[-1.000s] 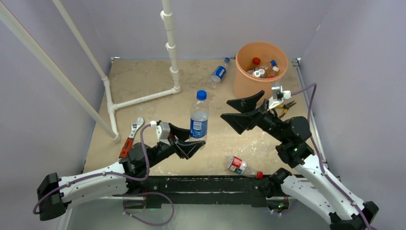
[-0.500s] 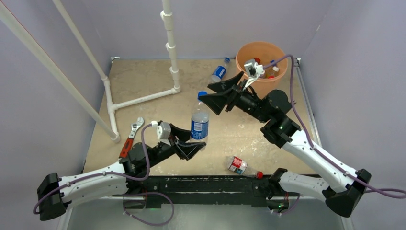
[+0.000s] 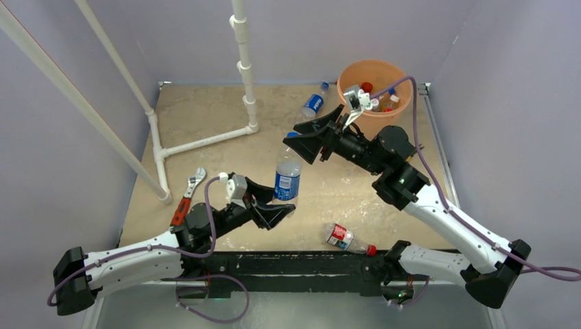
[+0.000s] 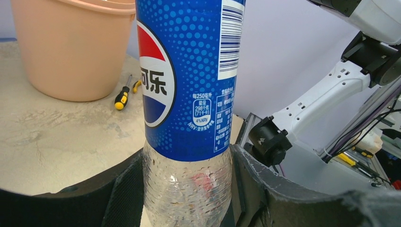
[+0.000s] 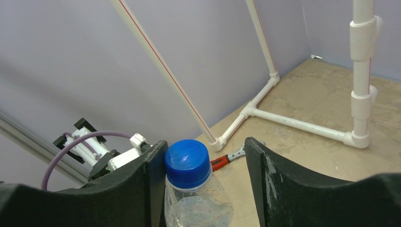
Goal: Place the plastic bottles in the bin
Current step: Pick up the plastic bottle at the center of the board.
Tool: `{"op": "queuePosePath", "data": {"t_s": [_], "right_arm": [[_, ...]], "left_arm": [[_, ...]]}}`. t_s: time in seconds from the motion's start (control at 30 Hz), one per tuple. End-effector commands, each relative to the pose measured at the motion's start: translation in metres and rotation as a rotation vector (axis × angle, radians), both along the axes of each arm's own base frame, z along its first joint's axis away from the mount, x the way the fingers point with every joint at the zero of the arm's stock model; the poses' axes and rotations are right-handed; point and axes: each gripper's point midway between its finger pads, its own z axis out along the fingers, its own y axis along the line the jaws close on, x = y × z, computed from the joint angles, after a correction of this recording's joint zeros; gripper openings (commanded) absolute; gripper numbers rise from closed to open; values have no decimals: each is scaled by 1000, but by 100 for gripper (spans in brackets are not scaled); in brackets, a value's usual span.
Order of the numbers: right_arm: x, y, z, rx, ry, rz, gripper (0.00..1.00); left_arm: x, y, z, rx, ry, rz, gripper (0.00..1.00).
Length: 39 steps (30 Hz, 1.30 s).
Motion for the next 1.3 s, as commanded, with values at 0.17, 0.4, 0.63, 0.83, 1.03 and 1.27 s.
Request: {"op": "queuePosePath", "data": {"t_s": [0.17,0.4,0.63,0.83,1.03,1.27], "right_arm": [[-5,11,8,-20,-18,47,41],[-9,12,9,-35,-25,64,0],[-16,4,4,-67,-41,60,0],[-25,5,-4,-71,-35,106,0],[-21,-6,3,-49,-44,43,0],[-21,-36,44,-8,-108,-88,0]], "left_arm": [[-2,1,28,-46,-63,-5,25],[-1,1,25,-25,-53,0,36],[8,4,24,36,-27,52,76],[9,-2,45,43,-90,42,88],[13,-16,50,68,-88,24,97],[9,2,59,-6,-88,56,99]]}}
